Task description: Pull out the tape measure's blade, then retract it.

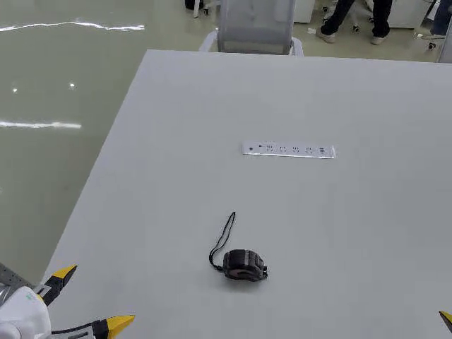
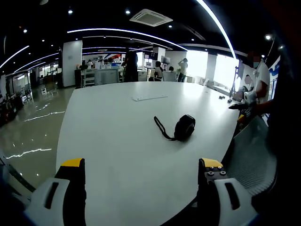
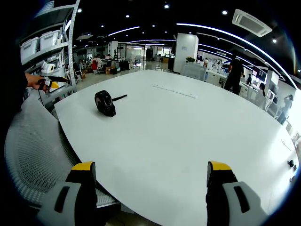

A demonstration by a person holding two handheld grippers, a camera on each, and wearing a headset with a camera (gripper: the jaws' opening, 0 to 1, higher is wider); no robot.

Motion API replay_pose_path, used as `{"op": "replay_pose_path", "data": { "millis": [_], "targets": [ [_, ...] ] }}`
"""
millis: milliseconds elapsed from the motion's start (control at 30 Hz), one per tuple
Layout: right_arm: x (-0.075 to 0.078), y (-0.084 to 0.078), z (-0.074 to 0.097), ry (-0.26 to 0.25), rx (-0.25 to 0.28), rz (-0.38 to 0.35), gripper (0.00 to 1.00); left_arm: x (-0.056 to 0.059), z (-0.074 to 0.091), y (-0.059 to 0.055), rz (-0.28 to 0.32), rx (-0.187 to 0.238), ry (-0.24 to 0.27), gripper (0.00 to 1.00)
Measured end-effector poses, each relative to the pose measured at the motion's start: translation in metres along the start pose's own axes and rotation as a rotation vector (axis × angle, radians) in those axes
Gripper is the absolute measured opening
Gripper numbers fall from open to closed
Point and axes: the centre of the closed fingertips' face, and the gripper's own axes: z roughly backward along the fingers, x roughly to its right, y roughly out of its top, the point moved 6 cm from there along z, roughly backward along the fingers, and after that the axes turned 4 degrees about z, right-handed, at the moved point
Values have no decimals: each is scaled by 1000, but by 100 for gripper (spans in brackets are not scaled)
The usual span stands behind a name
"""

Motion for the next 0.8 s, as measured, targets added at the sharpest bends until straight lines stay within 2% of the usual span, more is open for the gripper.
{"op": "replay_pose_path", "data": {
  "millis": [500, 600, 633, 700, 767, 800],
  "targets": [
    [1, 5, -6, 24, -8, 16, 99, 11, -4, -3, -19, -34, -26, 99],
    [0, 6, -9, 36, -10, 21, 98, 14, -11, 0, -54, -44, -38, 99],
    [-1, 7, -9, 46, -4, 33, 97, 12, -13, 0, -70, -45, -35, 99],
    [-4, 14, -11, 77, 56, 96, 89, 12, -19, 2, -65, -56, -48, 99],
    [-4, 11, -15, 73, 11, 95, 89, 14, -24, 4, -68, -62, -63, 99],
    [-6, 14, -17, 76, 18, 98, 90, 15, -26, 5, -71, -66, -70, 99]
  ]
}}
